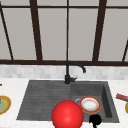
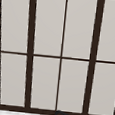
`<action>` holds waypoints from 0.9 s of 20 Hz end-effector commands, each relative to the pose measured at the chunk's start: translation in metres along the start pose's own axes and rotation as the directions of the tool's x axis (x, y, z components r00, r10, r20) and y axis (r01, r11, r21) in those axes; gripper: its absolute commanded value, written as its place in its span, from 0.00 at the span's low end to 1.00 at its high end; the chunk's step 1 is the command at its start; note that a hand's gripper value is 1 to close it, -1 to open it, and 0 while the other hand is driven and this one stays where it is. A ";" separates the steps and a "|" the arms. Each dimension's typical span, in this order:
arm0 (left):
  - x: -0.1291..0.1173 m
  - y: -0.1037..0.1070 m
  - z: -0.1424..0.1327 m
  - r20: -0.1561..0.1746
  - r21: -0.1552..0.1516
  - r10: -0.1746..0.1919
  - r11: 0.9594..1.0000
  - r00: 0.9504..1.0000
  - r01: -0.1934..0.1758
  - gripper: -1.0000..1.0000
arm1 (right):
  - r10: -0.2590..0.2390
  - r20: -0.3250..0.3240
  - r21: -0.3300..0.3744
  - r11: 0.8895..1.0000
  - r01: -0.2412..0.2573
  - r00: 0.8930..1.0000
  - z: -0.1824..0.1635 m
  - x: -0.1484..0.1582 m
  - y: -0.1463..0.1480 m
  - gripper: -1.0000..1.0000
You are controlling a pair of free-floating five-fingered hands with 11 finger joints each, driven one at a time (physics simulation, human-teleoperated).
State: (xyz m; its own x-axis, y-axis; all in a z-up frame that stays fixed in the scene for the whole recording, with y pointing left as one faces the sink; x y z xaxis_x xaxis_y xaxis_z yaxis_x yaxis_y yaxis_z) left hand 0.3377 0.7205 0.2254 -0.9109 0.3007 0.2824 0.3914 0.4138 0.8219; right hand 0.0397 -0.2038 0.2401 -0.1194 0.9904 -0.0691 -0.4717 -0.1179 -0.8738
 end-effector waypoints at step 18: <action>0.012 -0.039 -0.081 -0.061 -0.124 -0.047 0.991 0.997 0.039 0.00 | 0.000 0.000 0.000 1.000 0.000 1.000 0.000 0.000 0.000 0.50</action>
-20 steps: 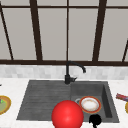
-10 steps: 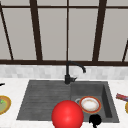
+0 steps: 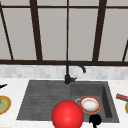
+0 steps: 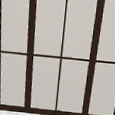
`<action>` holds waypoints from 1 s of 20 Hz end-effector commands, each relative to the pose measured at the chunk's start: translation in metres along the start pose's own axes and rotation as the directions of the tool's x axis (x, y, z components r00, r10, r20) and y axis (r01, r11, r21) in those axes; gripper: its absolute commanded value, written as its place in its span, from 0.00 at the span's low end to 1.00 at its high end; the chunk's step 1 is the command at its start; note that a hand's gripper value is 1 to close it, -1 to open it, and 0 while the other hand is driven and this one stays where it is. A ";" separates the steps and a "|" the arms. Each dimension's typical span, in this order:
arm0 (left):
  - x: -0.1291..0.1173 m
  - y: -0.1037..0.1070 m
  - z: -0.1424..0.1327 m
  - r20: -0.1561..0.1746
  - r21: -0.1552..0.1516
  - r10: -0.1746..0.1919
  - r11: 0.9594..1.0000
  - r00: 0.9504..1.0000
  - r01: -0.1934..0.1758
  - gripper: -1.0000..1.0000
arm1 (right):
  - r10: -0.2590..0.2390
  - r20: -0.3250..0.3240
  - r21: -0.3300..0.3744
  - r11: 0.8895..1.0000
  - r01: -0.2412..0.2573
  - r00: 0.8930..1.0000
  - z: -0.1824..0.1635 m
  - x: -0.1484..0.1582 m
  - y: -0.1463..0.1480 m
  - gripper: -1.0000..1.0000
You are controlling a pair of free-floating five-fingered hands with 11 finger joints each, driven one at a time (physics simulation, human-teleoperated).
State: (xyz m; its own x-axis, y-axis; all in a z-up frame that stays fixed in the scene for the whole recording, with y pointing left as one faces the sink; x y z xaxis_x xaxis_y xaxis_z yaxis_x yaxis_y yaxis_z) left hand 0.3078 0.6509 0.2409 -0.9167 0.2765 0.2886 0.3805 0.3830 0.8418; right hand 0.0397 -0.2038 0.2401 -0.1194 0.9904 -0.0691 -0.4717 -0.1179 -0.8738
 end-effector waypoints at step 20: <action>0.006 -0.042 -0.066 -0.133 -0.288 -0.043 0.958 0.990 0.003 0.00 | 0.000 0.000 0.000 1.000 0.000 1.000 0.000 0.000 0.000 0.50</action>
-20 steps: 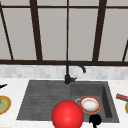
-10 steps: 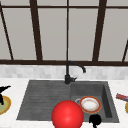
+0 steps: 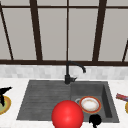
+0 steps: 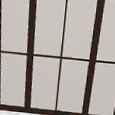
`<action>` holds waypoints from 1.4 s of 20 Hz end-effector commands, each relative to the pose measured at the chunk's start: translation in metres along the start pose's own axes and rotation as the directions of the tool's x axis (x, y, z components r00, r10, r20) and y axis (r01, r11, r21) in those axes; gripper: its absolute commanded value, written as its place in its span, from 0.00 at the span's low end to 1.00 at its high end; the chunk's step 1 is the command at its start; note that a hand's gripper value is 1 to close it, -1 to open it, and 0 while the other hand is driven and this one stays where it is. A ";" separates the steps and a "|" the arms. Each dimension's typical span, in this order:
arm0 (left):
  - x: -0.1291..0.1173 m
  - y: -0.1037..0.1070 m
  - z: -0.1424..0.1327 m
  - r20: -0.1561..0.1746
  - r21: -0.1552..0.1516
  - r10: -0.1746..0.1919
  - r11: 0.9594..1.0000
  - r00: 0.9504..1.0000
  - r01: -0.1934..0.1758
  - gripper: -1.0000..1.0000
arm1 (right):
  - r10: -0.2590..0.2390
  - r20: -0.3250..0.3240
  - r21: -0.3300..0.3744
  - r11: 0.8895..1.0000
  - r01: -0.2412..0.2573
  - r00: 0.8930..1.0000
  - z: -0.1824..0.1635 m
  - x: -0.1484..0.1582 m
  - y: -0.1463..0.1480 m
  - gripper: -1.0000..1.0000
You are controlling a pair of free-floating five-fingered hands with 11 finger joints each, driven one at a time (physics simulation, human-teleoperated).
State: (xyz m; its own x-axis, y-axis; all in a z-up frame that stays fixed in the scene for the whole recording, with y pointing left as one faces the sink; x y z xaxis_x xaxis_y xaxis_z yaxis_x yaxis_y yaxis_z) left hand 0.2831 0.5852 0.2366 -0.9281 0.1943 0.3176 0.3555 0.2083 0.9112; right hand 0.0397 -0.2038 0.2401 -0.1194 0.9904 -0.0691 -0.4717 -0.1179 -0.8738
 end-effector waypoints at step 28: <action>0.081 0.037 -0.129 -0.147 -0.295 -0.005 0.955 0.989 -0.039 0.00 | 0.000 0.000 0.000 1.000 0.000 1.000 0.000 0.000 0.000 0.50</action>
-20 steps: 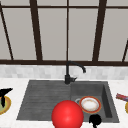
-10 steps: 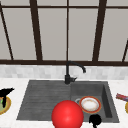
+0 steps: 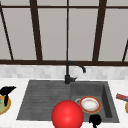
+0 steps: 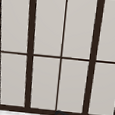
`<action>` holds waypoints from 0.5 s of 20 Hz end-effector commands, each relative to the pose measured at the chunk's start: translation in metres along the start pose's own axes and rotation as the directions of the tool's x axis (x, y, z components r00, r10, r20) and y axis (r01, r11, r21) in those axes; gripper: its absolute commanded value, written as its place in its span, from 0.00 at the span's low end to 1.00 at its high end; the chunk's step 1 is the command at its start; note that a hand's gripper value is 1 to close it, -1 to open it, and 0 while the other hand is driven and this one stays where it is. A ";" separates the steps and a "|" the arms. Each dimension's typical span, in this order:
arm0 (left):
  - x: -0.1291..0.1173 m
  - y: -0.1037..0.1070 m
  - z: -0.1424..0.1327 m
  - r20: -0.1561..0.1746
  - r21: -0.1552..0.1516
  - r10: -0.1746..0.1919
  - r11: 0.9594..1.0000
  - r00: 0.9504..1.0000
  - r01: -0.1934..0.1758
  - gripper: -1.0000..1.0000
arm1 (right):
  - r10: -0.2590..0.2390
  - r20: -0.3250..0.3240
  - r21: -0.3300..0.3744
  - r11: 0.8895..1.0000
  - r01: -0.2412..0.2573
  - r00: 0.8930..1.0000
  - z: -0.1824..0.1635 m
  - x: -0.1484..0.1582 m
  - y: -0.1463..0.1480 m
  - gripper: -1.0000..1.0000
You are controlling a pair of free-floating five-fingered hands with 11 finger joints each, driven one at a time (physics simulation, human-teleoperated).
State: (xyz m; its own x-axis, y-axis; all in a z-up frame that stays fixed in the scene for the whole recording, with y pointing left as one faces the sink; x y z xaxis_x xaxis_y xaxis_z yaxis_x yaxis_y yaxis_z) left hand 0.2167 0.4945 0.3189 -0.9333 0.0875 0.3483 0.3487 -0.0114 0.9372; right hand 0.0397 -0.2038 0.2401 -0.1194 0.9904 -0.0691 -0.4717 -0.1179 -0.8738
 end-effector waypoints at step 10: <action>0.065 0.021 -0.045 -0.073 -0.148 0.016 0.989 0.997 -0.026 0.00 | 0.000 0.000 0.000 1.000 0.000 1.000 0.000 0.000 0.000 0.50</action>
State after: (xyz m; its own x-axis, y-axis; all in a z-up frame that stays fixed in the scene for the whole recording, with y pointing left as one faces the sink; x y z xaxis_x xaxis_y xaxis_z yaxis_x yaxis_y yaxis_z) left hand 0.1747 0.4631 0.3535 -0.9339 0.0554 0.3533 0.3487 -0.0782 0.9340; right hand 0.0397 -0.2038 0.2401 -0.1194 0.9904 -0.0691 -0.4717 -0.1179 -0.8738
